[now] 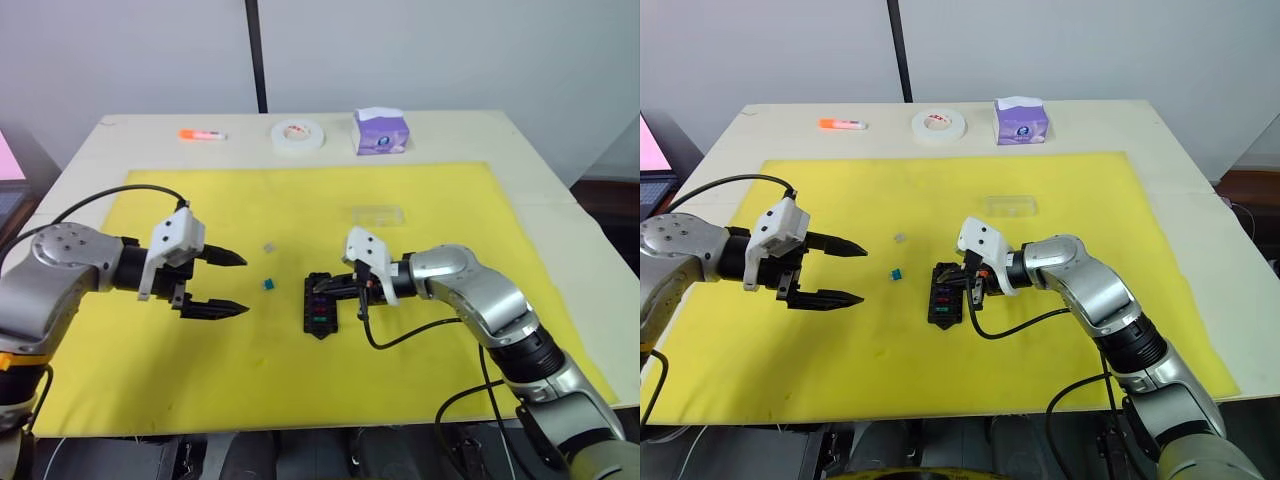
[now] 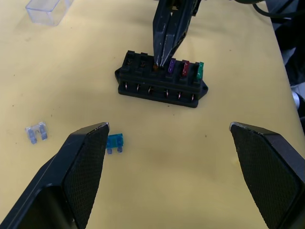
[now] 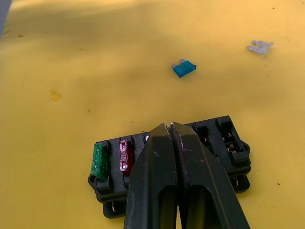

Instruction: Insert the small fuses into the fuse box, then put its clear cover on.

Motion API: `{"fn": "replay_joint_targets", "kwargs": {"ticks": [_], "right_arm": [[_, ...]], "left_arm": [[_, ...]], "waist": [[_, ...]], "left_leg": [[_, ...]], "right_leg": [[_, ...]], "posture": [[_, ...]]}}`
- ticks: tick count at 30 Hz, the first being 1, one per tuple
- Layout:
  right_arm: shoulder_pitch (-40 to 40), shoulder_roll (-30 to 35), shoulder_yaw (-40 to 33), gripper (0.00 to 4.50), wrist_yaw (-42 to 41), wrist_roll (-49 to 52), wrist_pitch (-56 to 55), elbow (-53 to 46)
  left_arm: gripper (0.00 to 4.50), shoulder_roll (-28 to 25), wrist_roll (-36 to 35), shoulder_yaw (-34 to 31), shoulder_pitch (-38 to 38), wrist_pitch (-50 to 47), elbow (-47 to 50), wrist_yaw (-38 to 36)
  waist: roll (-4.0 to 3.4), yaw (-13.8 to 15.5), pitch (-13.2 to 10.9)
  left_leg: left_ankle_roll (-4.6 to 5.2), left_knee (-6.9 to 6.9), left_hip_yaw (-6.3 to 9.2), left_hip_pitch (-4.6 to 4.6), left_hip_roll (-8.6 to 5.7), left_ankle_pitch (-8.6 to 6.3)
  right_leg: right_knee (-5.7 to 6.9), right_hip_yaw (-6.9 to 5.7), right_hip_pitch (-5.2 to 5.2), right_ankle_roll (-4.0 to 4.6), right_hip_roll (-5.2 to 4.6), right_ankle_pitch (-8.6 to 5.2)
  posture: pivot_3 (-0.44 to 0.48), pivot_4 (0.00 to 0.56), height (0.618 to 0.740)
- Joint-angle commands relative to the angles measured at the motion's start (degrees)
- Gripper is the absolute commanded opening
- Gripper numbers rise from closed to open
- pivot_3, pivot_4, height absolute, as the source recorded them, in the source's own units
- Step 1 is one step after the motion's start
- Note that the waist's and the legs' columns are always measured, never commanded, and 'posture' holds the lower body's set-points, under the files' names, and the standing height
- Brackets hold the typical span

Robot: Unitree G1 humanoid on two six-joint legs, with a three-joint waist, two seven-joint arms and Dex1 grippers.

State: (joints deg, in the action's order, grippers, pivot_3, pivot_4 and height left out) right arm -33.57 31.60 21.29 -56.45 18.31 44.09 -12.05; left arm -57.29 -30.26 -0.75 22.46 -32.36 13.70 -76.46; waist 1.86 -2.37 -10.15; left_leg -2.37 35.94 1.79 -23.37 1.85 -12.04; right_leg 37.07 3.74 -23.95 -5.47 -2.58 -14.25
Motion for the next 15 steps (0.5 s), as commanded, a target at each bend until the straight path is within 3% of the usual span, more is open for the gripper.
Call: {"fn": "replay_joint_targets", "kwargs": {"ticks": [1, 15], "right_arm": [[4.1, 0.5, 2.1, 0.04, -0.7, 0.5, 3.3, 2.5], [0.1, -3.3, -14.7, 0.04, -0.6, 14.9, 4.5, -0.8]], "left_arm": [[4.27, -0.2, 0.5, -0.1, -0.1, 1.2, -0.1, -0.4], [4.27, 0.9, 1.2, -0.6, 1.4, 1.6, -7.3, -1.5]], "waist": [[0.01, 0.0, 0.0], [-0.03, -0.1, -0.1]], "left_leg": [[0.00, 0.00, 0.00, 0.00, 0.00, 0.00], [0.00, -0.10, -0.03, -0.19, 0.01, 0.00]], "right_leg": [[0.00, 0.00, 0.00, 0.00, 0.00, 0.00], [0.04, 0.01, -0.32, 0.00, 0.02, 0.00]], "posture": [[0.000, 0.150, 0.740], [0.000, 0.150, 0.740]]}}
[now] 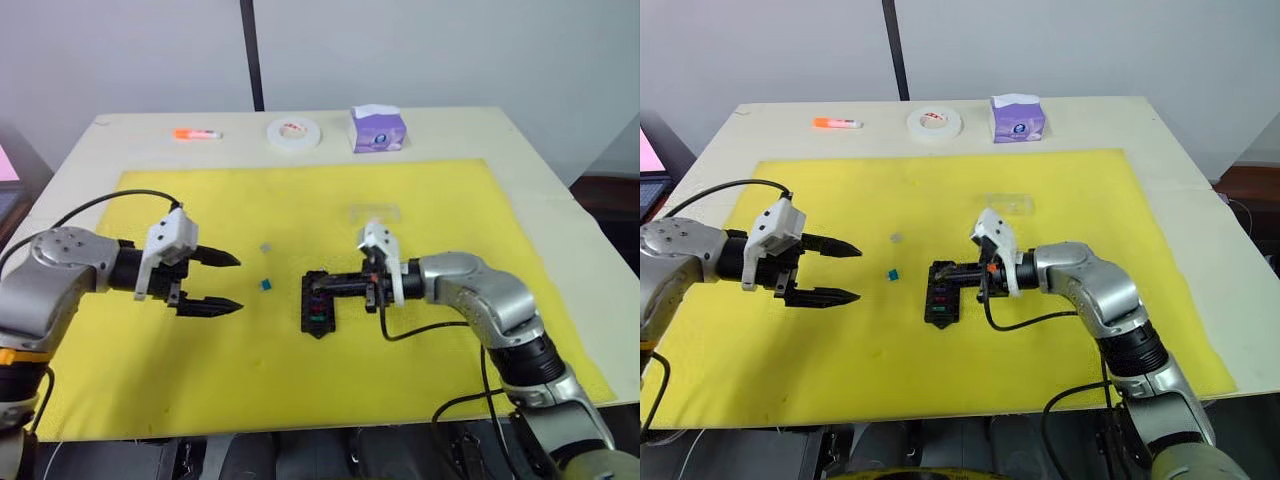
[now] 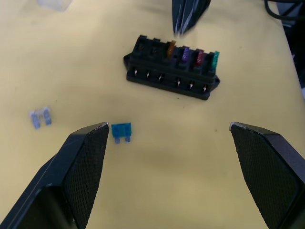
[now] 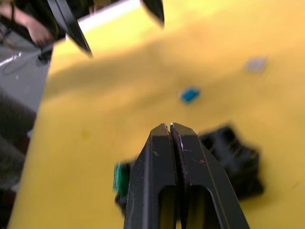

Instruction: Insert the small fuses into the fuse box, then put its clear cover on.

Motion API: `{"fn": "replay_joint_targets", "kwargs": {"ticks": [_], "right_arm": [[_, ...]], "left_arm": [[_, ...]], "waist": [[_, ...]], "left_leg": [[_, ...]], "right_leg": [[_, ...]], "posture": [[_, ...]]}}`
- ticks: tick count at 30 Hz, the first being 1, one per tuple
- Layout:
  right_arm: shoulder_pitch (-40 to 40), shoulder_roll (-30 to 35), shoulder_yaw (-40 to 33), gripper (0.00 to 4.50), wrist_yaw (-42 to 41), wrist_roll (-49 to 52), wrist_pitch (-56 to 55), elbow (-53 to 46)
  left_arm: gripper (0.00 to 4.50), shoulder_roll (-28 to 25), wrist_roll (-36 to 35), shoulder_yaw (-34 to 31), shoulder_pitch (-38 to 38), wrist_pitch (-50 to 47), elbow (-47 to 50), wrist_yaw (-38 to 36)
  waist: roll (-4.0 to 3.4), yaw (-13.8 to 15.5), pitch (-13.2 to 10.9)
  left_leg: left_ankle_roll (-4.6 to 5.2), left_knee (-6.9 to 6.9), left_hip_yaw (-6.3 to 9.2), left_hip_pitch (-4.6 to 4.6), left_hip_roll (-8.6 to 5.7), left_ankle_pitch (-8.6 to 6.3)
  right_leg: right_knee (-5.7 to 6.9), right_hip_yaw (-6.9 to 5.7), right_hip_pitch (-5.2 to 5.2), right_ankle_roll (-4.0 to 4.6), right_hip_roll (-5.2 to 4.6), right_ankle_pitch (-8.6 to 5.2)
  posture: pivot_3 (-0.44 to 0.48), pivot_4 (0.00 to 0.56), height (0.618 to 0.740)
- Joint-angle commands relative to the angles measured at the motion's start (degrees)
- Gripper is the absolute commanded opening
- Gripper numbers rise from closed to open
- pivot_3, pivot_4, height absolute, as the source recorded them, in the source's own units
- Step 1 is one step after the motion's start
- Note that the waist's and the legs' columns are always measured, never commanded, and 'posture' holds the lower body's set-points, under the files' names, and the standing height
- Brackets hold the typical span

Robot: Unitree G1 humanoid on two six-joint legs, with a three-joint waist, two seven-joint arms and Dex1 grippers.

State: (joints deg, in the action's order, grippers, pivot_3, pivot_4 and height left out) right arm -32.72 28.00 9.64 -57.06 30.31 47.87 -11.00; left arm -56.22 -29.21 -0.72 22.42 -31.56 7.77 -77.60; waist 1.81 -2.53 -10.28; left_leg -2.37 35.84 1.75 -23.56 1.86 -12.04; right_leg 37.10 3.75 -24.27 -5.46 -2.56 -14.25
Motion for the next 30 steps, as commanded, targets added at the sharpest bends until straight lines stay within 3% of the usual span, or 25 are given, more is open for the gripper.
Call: {"fn": "replay_joint_targets", "kwargs": {"ticks": [1, 6, 9, 13, 17, 20, 30], "right_arm": [[-0.7, 0.7, -3.7, 0.04, -0.1, 3.9, 1.5, -2.4], [0.5, 5.6, -9.1, 0.04, -0.2, 7.0, 3.8, -4.3], [2.5, 11.2, -14.4, 0.65, 0.1, 6.9, 3.1, -3.2], [7.6, 18.7, -19.8, 2.01, 0.1, 3.4, -1.0, 0.5], [17.4, 25.7, -27.2, 3.35, 1.3, -4.2, -11.5, 11.6], [21.2, 27.4, -31.8, 4.39, 2.6, -5.7, -15.8, 18.0], [20.6, 26.5, -34.5, 4.45, 6.2, -6.9, -19.3, 24.1]], "left_arm": [[4.27, -0.2, 0.3, -0.6, 1.8, 0.8, -2.3, -0.6], [4.27, -1.1, 2.3, -1.5, 1.9, 2.2, -7.8, -0.6], [4.38, -1.7, 4.3, -4.0, -0.2, 5.3, -12.9, 1.1], [4.50, -1.2, 5.5, -8.6, -2.3, 9.8, -20.8, 5.2], [4.50, -1.2, 4.9, -15.4, -5.6, 11.7, -28.6, 9.2], [4.50, -1.1, 3.7, -18.6, -7.1, 10.9, -31.7, 10.0], [4.50, 0.8, 6.2, -18.8, -3.5, 14.1, -38.8, 13.2]], "waist": [[0.02, 0.1, 0.0], [0.00, 0.1, -0.1], [0.00, 0.1, -0.1], [0.03, 0.1, -0.1], [0.03, 0.1, -0.1], [0.00, 0.1, -0.1], [0.00, 0.0, -0.1]], "left_leg": [[0.00, 0.00, 0.00, -0.01, 0.00, 0.00], [0.00, 0.02, 0.00, -0.04, -0.01, 0.00], [0.00, 0.01, -0.03, -0.04, -0.01, 0.00], [0.00, -0.06, -0.04, -0.04, 0.00, 0.00], [0.00, -0.17, -0.10, -0.04, -0.01, 0.00], [0.00, -0.20, -0.20, -0.04, -0.03, 0.00], [0.00, -0.24, -0.23, 0.07, 0.00, 0.00]], "right_leg": [[0.00, 0.00, 0.00, 0.00, 0.00, 0.00], [-0.02, 0.00, -0.02, 0.00, -0.02, 0.00], [-0.04, 0.00, -0.02, 0.00, -0.06, 0.00], [-0.06, 0.01, -0.08, 0.01, -0.07, 0.00], [-0.16, 0.01, -0.10, 0.01, -0.11, -0.01], [-0.20, 0.06, -0.11, 0.01, -0.16, -0.01], [-0.14, 0.13, -0.11, 0.07, -0.09, 0.04]], "posture": [[0.000, 0.150, 0.740], [0.000, 0.150, 0.740], [0.000, 0.150, 0.740], [0.000, 0.150, 0.740], [0.000, 0.150, 0.740], [0.000, 0.150, 0.740], [0.000, 0.150, 0.740]]}}
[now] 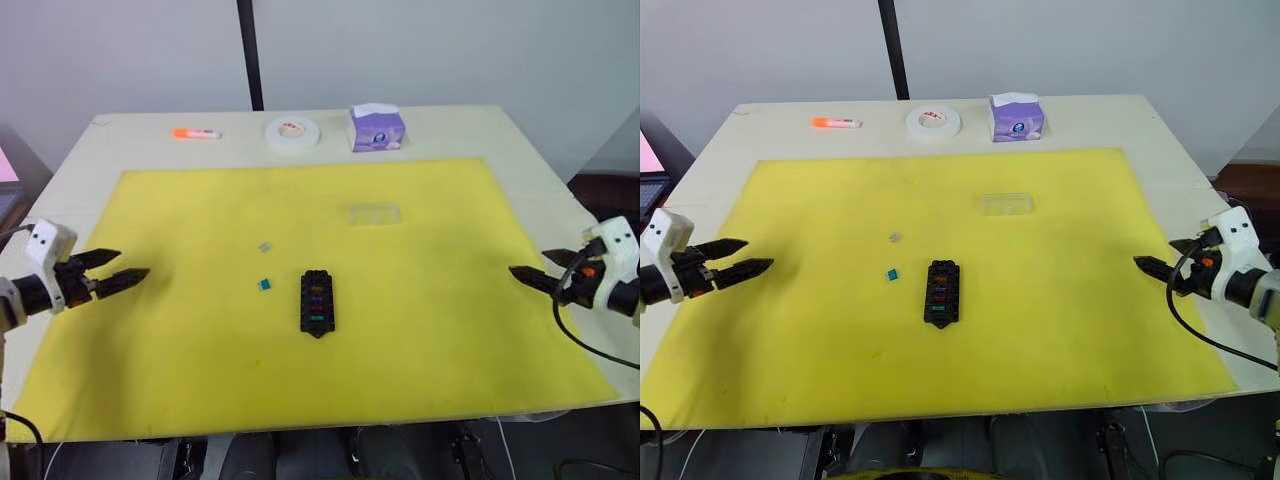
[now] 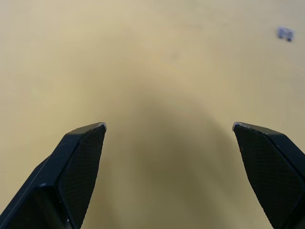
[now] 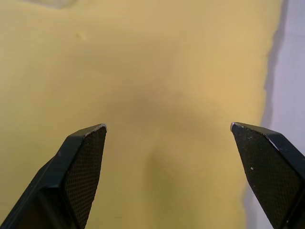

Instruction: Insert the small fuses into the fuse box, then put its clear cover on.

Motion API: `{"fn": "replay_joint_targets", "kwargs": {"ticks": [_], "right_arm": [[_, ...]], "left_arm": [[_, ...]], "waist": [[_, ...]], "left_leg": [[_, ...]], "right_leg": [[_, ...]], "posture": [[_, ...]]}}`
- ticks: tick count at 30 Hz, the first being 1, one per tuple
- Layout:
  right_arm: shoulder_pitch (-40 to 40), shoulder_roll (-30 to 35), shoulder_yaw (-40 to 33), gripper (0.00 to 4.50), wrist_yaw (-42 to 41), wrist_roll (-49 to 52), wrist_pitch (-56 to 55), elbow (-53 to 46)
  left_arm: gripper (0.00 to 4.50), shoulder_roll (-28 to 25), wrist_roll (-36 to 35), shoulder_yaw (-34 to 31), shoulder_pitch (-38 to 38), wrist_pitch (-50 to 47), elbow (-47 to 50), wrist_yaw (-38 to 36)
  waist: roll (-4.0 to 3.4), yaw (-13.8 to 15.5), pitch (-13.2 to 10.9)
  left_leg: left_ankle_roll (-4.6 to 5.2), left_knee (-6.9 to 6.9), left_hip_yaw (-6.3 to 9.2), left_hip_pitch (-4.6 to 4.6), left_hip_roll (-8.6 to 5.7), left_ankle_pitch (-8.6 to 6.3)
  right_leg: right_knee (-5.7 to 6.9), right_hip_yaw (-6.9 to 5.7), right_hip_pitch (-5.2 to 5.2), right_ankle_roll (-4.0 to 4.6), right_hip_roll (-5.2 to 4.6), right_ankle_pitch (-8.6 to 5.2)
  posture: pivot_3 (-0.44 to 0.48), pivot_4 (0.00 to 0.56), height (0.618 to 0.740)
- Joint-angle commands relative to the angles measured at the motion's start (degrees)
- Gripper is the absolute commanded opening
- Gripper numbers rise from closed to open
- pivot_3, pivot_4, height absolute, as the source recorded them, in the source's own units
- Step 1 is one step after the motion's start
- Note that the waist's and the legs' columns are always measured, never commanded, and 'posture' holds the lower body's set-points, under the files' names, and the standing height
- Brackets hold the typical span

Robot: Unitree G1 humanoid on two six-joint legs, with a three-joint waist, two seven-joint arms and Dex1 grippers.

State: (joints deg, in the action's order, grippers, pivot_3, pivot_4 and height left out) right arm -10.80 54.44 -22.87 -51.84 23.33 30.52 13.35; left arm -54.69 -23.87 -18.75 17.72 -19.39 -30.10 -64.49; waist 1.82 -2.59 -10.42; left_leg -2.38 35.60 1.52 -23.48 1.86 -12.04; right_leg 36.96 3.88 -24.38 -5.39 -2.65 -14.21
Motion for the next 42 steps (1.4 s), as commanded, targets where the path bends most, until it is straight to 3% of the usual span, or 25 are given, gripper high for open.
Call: {"fn": "replay_joint_targets", "kwargs": {"ticks": [1, 11, 17, 21, 27, 37, 42], "right_arm": [[-1.6, 0.1, -1.8, 4.45, 1.6, -0.1, -1.9, -0.4], [-8.0, 0.9, 1.0, 4.45, 1.7, 2.7, 4.9, -8.3], [-15.5, 0.6, 10.5, 4.45, -2.7, 10.0, 17.4, -22.1], [-22.9, -6.0, 20.5, 4.45, 2.1, 14.5, 28.1, -33.8], [-23.8, -12.2, 27.0, 4.45, 6.4, 20.1, 35.2, -47.7], [-21.2, -12.6, 26.9, 4.45, 10.2, 21.1, 36.6, -49.0], [-20.3, -12.5, 27.0, 4.50, 11.1, 21.2, 36.4, -49.1]], "left_arm": [[4.50, -0.9, 0.7, -0.4, 1.5, 1.5, -0.9, -0.7], [4.50, 0.5, -2.1, 4.1, 7.8, -7.1, 5.9, -5.3], [4.50, 1.5, -2.8, 15.1, 9.8, -15.5, 14.8, -15.0], [4.50, 7.2, 1.0, 22.5, 13.1, -11.2, 12.2, -17.7], [4.50, 12.3, 3.6, 26.6, 17.3, -8.0, 7.0, -20.0], [4.50, 16.2, 6.3, 30.9, 18.1, -6.8, 5.3, -24.0], [3.30, 18.7, 8.1, 31.7, 18.1, -6.1, 3.2, -23.1]], "waist": [[0.00, 0.0, 0.0], [-0.02, 0.1, 0.0], [-0.11, -0.1, -0.1], [-0.11, 0.1, -0.1], [-0.11, 0.6, -0.1], [-0.11, 1.6, -0.1], [-0.12, 1.8, -0.1]], "left_leg": [[0.00, -0.01, -0.01, 0.00, 0.00, 0.00], [0.00, 0.01, 0.00, -0.02, -0.02, 0.00], [0.00, -0.03, 0.02, 0.00, 0.00, 0.00], [0.00, 0.01, 0.05, -0.02, 0.00, 0.00], [0.01, 0.12, 0.18, -0.53, -0.04, 0.01], [0.01, 0.52, 0.19, -0.65, -0.04, 0.01], [0.02, 0.48, 0.20, -0.66, -0.05, 0.00]], "right_leg": [[0.00, 0.01, 0.00, 0.00, 0.00, 0.00], [0.01, 0.01, 0.01, -0.01, 0.00, 0.00], [0.08, 0.02, -0.02, -0.03, 0.07, -0.01], [0.09, 0.02, -0.03, -0.02, 0.09, -0.01], [0.09, -0.02, -0.32, -0.11, 0.08, -0.06], [0.10, -0.04, -0.26, -0.03, 0.04, 0.00], [0.10, -0.05, -0.26, -0.05, 0.05, -0.01]], "posture": [[0.000, 0.150, 0.740], [0.000, 0.150, 0.740], [0.000, 0.150, 0.740], [0.000, 0.150, 0.740], [0.000, 0.150, 0.740], [0.000, 0.150, 0.740], [0.000, 0.150, 0.740]]}}
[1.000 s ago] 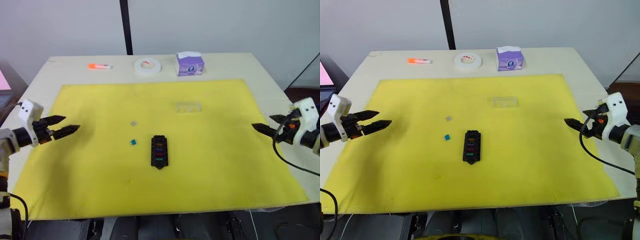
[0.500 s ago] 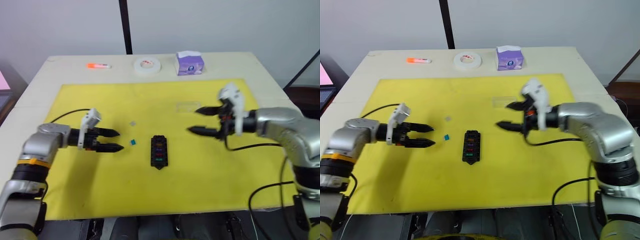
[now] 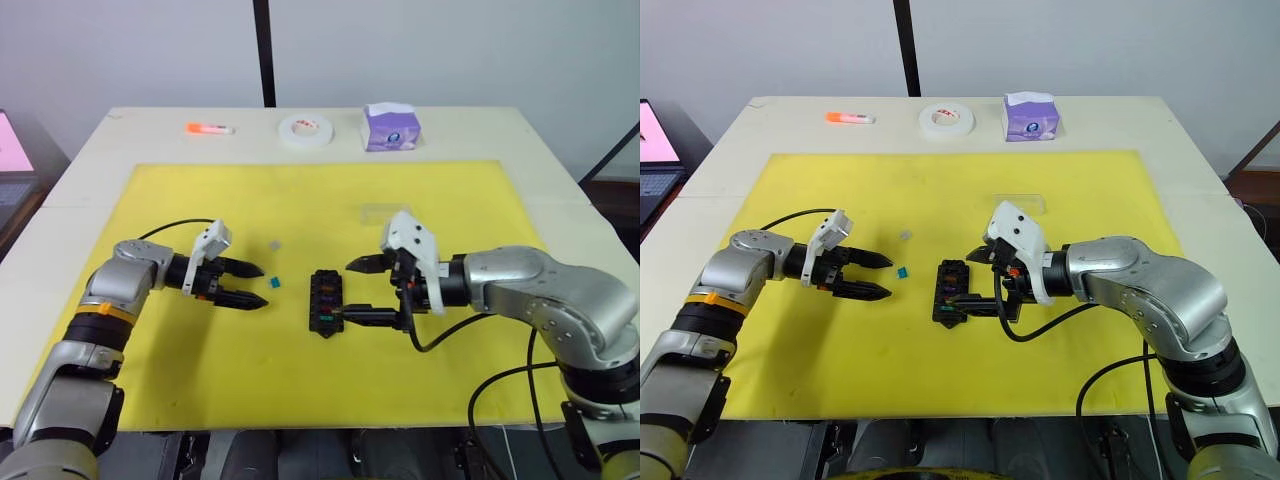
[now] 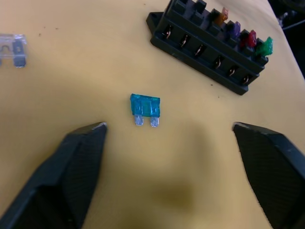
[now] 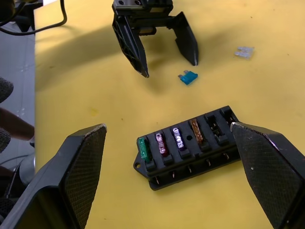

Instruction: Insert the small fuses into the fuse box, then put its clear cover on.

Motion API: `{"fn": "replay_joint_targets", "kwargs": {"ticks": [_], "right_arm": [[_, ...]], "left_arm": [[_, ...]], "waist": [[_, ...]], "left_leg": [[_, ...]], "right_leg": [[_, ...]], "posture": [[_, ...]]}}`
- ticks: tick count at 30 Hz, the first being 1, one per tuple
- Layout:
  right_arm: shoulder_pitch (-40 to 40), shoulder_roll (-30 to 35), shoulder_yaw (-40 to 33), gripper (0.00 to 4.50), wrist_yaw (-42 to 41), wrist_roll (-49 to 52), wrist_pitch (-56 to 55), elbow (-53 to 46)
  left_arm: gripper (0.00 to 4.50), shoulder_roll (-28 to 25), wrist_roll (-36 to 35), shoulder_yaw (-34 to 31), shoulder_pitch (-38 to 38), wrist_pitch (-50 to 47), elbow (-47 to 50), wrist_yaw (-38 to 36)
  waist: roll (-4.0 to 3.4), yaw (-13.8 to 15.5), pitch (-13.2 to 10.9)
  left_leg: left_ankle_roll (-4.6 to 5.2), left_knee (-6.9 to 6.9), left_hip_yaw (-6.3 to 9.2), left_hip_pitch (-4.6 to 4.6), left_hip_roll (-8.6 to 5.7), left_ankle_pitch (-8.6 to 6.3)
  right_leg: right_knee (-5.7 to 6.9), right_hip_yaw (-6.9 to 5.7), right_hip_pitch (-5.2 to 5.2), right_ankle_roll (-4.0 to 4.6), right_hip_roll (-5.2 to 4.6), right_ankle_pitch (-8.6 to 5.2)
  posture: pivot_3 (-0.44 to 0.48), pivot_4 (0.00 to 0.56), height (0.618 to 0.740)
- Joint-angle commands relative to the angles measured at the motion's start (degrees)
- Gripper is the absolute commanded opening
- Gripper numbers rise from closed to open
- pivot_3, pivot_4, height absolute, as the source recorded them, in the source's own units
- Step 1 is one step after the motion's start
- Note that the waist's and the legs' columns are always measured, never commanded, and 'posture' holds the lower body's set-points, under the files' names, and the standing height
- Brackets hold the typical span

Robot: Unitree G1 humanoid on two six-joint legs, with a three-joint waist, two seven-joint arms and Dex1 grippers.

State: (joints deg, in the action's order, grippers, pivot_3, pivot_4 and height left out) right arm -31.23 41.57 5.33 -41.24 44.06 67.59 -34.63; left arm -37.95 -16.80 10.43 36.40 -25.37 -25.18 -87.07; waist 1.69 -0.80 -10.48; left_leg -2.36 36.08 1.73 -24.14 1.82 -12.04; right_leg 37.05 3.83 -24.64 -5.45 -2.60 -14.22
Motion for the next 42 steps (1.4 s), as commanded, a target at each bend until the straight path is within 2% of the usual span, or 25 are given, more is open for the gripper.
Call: {"fn": "replay_joint_targets", "kwargs": {"ticks": [1, 6, 12, 16, 22, 32, 36, 42], "right_arm": [[0.3, 0.3, -1.2, 4.50, 0.6, 0.5, -0.7, -1.1], [1.0, 0.1, -0.8, 4.50, 1.3, -0.1, -1.1, -0.8], [1.7, 0.6, -0.6, 4.50, 1.9, -0.5, -1.3, -0.7], [1.9, 0.5, -1.0, 4.50, 2.5, -0.7, -1.2, -0.5], [2.1, 0.3, -1.3, 4.50, 3.5, -0.5, -0.9, -0.5], [3.1, 1.8, -2.0, 4.50, 3.2, -0.4, -1.5, -0.1], [1.8, -0.4, -5.1, 4.50, 3.5, 3.0, -0.8, 1.1], [-4.2, -7.6, -14.1, 4.50, 7.6, 15.1, 6.3, 8.6]], "left_arm": [[3.30, 2.7, 1.2, 2.2, -0.2, -0.3, -2.9, 0.0], [3.30, 6.0, 1.7, 1.5, 1.2, -0.1, -7.7, 0.6], [3.30, 7.2, 1.6, 1.3, 1.7, -1.7, -11.0, -0.5], [2.13, 8.0, 1.9, 1.0, 1.4, -1.9, -13.5, -0.4], [0.05, 10.7, 1.6, -0.6, 1.2, -3.7, -15.6, 1.4], [0.02, 9.9, -0.7, -4.6, -1.2, -6.7, -11.1, 2.8], [0.02, 8.5, -5.3, -9.4, -3.8, -11.2, -1.5, 5.4], [0.02, 7.3, -15.2, -17.2, -7.9, -22.1, 17.3, 13.2]], "waist": [[0.00, 0.0, 0.0], [-0.07, 0.4, 0.0], [-0.17, 0.8, 0.1], [-0.18, 0.9, 0.1], [-0.27, 1.2, 0.2], [-0.35, 0.8, 0.2], [-0.34, 0.0, 0.2], [-0.23, -0.4, 0.1]], "left_leg": [[0.00, 0.01, 0.00, 0.00, 0.00, 0.00], [0.00, 0.11, 0.04, 0.03, -0.05, 0.00], [0.00, 0.13, 0.05, 0.06, -0.08, 0.00], [0.00, 0.12, 0.05, 0.06, -0.08, 0.00], [0.01, 0.07, 0.05, 0.06, -0.08, 0.00], [0.01, 0.05, 0.05, 0.09, -0.08, -0.01], [0.01, 0.04, 0.05, 0.07, -0.08, -0.01], [0.01, 0.02, 0.11, 0.06, 0.01, -0.01]], "right_leg": [[0.00, 0.00, 0.01, 0.00, 0.00, 0.00], [0.00, 0.00, 0.13, -0.01, -0.02, 0.00], [-0.04, 0.00, 0.21, 0.00, -0.06, 0.00], [-0.06, 0.00, 0.21, 0.00, -0.06, -0.01], [-0.07, -0.01, 0.21, -0.07, -0.05, -0.05], [-0.10, 0.00, 0.22, -0.07, -0.06, -0.05], [-0.10, 0.00, 0.22, -0.07, -0.06, -0.05], [0.00, -0.02, 0.15, -0.08, 0.03, -0.03]], "posture": [[0.000, 0.150, 0.740], [0.000, 0.150, 0.740], [0.000, 0.150, 0.740], [0.000, 0.150, 0.740], [0.000, 0.150, 0.740], [0.000, 0.150, 0.740], [0.000, 0.150, 0.740], [0.000, 0.150, 0.740]]}}
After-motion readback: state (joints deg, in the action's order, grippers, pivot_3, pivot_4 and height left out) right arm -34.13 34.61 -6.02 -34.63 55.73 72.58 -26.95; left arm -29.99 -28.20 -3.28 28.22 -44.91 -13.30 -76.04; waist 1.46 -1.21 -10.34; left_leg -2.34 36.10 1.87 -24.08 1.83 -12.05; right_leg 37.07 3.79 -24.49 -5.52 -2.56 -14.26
